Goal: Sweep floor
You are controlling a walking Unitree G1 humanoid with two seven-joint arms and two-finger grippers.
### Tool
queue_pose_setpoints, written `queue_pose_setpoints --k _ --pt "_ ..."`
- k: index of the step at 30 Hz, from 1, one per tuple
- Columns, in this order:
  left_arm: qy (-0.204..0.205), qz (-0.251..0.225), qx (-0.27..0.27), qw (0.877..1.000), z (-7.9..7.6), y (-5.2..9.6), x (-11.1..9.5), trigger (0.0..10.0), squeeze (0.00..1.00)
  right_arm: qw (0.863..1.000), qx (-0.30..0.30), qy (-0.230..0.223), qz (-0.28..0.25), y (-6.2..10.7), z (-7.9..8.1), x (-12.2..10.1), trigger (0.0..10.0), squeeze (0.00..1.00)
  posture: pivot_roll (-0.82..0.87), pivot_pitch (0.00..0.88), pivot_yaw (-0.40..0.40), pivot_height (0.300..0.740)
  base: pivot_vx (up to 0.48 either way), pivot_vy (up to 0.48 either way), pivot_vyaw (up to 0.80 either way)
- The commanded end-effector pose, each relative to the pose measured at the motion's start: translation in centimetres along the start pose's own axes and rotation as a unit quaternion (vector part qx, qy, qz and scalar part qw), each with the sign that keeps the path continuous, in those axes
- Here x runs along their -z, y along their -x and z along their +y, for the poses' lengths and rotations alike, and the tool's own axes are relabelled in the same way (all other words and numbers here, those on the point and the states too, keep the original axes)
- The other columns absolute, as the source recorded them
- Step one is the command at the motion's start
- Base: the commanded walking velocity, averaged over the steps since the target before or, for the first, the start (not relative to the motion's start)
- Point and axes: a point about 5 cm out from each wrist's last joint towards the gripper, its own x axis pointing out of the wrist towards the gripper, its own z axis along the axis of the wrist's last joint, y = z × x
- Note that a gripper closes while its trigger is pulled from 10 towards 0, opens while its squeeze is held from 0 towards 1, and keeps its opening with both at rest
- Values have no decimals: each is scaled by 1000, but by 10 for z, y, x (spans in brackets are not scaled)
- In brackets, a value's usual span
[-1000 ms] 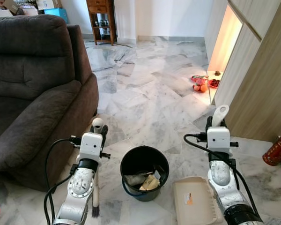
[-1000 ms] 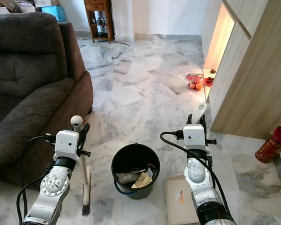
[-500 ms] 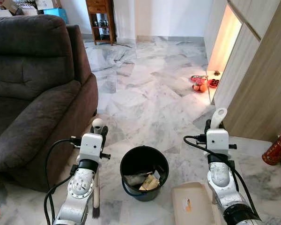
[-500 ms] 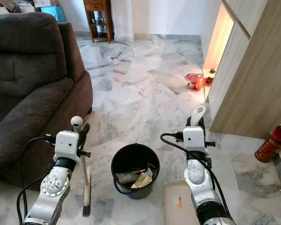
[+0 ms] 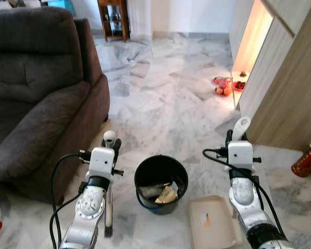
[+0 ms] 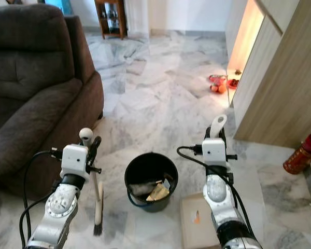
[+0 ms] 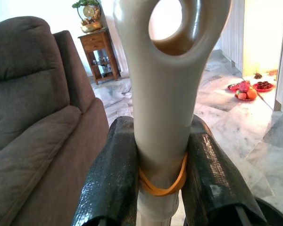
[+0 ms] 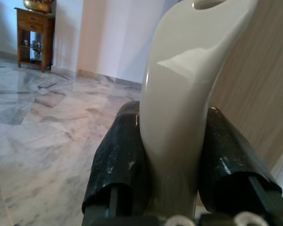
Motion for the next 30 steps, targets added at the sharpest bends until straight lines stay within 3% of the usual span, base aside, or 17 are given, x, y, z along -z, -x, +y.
queue_pose_setpoints --k 1,24,30 --pt "-1 -25 -2 1000 3 -2 -8 10000 0 1000 -1 -4 -20 -6 1 -8 10000 0 126 0 48 740 -247 0 0" --pt "-2 -24 -8 1000 3 -4 -7 10000 0 1000 -4 -14 -19 -7 2 -8 10000 0 126 0 35 740 -269 0 0" --pt "-5 -20 -13 1000 4 -4 -6 10000 0 1000 -5 -20 -15 -7 2 -7 10000 0 127 0 32 740 0 0 0"
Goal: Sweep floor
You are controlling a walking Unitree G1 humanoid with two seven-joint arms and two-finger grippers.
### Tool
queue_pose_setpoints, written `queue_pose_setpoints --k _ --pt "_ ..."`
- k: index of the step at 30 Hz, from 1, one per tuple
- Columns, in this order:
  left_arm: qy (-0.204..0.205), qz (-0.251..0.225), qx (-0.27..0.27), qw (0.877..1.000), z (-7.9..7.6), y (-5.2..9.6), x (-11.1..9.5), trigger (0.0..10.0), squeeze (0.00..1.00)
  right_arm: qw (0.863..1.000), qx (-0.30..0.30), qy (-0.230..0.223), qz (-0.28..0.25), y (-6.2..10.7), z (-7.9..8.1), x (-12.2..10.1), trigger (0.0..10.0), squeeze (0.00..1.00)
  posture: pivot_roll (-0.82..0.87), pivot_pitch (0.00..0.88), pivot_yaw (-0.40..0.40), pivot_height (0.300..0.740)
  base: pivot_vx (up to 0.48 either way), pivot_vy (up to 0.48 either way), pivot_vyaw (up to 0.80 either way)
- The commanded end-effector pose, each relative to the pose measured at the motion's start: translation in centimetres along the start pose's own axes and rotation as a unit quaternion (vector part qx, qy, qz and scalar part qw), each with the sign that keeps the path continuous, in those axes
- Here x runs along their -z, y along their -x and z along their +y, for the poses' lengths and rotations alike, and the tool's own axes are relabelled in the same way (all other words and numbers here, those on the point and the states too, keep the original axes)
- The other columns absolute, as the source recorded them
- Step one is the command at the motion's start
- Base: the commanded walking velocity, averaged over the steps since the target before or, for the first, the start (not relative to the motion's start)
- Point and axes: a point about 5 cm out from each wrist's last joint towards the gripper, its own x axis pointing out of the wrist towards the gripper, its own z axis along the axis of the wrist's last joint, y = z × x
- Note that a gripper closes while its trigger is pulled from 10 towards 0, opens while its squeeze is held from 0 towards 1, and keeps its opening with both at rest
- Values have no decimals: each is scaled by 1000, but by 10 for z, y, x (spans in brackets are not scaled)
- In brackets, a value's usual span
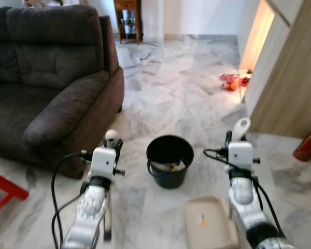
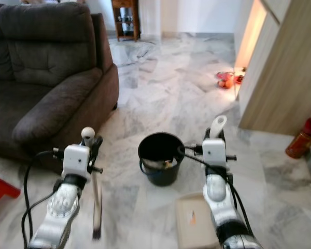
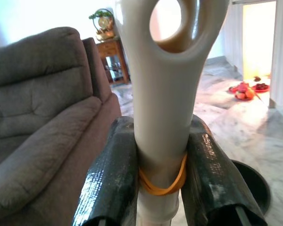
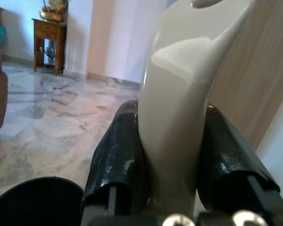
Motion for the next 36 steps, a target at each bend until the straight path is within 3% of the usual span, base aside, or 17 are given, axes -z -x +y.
queue_pose_setpoints --k 1,11,28,36 --pt "-7 -18 -10 1000 5 -5 -7 10000 0 1000 1 -6 -24 -7 0 -10 10000 0 127 0 32 740 0 0 0" --pt "-7 -17 -13 1000 6 -5 -7 10000 0 1000 -2 -14 -17 -8 1 -10 10000 0 130 0 29 740 0 0 -119" --pt "-26 -13 -12 999 6 -7 -6 10000 0 1000 -10 -15 -9 -8 4 -8 10000 0 140 0 26 740 0 0 -800" --pt "-20 -15 -13 1000 5 -7 -7 10000 0 1000 -11 -15 -7 -8 4 -8 10000 0 133 0 26 740 0 -203 -800"
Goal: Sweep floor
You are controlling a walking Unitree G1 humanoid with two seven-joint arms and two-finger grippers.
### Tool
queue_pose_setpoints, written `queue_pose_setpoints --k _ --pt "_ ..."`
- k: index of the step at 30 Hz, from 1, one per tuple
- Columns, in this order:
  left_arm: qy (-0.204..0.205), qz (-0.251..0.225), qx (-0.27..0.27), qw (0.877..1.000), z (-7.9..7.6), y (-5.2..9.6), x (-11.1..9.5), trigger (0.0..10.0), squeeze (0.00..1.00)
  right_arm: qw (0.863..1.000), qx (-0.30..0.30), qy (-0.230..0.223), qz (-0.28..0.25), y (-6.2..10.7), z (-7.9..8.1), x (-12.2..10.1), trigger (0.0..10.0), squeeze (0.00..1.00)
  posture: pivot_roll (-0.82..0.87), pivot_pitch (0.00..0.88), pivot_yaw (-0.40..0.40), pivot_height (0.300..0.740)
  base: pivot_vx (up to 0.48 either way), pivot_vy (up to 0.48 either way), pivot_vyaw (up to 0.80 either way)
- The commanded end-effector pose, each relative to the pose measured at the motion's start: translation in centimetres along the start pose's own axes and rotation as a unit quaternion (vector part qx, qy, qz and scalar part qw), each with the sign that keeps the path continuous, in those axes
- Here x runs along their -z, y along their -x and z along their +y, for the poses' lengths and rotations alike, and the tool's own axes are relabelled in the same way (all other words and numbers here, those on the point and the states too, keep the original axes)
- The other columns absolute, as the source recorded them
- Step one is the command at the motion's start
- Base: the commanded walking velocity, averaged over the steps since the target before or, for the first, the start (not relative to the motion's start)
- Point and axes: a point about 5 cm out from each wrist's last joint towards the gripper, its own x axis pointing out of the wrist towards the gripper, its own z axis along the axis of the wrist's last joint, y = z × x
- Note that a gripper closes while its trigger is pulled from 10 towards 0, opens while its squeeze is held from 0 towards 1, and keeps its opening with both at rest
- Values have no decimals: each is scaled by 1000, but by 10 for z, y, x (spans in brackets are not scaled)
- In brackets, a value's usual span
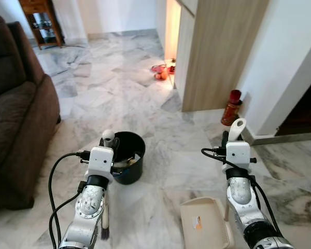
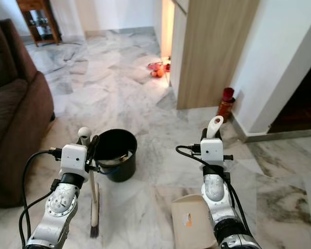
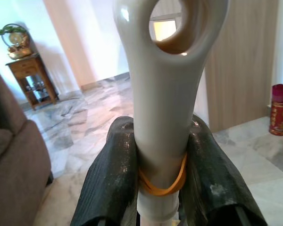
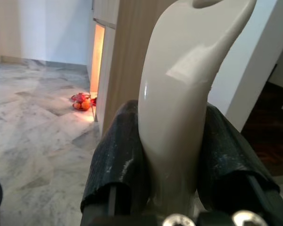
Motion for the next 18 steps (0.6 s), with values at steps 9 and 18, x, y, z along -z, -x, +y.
queue_pose_setpoints --k 9,18 --pt "-9 -18 0 1000 -1 -5 -7 10000 0 1000 -2 3 -9 -4 0 -5 10000 0 133 0 25 740 0 0 -800" --pt "-8 -19 3 1000 -2 -6 -8 10000 0 1000 -1 3 -10 -5 0 -5 10000 0 130 0 27 740 0 0 -800"
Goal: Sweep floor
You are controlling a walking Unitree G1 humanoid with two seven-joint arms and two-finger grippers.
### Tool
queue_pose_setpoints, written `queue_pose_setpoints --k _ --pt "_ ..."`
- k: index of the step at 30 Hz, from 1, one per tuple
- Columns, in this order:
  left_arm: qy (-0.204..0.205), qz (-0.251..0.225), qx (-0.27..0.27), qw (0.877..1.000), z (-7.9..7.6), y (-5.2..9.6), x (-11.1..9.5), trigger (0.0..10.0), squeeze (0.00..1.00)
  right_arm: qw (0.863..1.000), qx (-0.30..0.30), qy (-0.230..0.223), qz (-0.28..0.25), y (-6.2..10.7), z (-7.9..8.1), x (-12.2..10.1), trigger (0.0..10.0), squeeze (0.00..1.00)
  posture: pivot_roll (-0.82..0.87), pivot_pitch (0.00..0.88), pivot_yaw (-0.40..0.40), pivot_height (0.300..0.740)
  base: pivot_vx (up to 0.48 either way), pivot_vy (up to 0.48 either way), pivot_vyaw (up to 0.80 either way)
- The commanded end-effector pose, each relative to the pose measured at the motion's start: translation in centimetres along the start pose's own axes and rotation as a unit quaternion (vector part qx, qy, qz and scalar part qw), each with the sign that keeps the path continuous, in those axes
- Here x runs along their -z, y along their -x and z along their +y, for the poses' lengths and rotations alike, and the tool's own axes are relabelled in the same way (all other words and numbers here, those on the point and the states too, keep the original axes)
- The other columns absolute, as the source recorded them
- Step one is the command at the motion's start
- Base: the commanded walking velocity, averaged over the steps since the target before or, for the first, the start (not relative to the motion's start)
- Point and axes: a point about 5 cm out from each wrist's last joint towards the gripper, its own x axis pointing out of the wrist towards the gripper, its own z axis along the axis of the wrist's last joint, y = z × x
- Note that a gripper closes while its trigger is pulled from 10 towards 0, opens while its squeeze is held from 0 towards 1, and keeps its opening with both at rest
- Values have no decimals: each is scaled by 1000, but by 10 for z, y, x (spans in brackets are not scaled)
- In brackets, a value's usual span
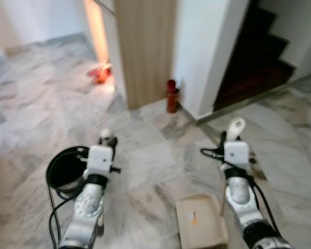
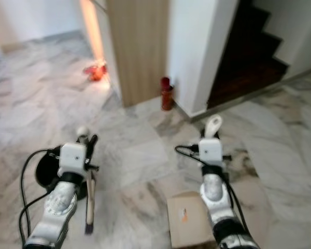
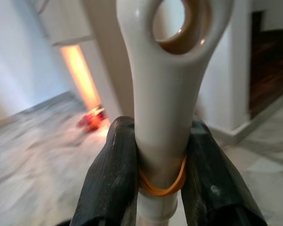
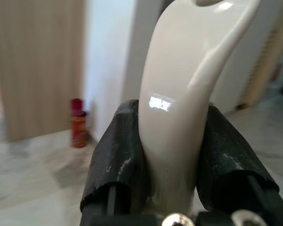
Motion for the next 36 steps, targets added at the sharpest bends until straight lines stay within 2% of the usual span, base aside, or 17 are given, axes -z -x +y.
queue_pose_setpoints --k 1,36 --pt "-3 -17 -4 1000 5 -3 -6 10000 0 1000 -7 2 -21 -6 3 -10 10000 0 128 0 28 740 0 0 -800" --pt "1 -18 3 1000 3 -6 -6 10000 0 1000 -7 -3 -21 -7 6 -11 10000 0 129 0 31 740 0 0 -800"
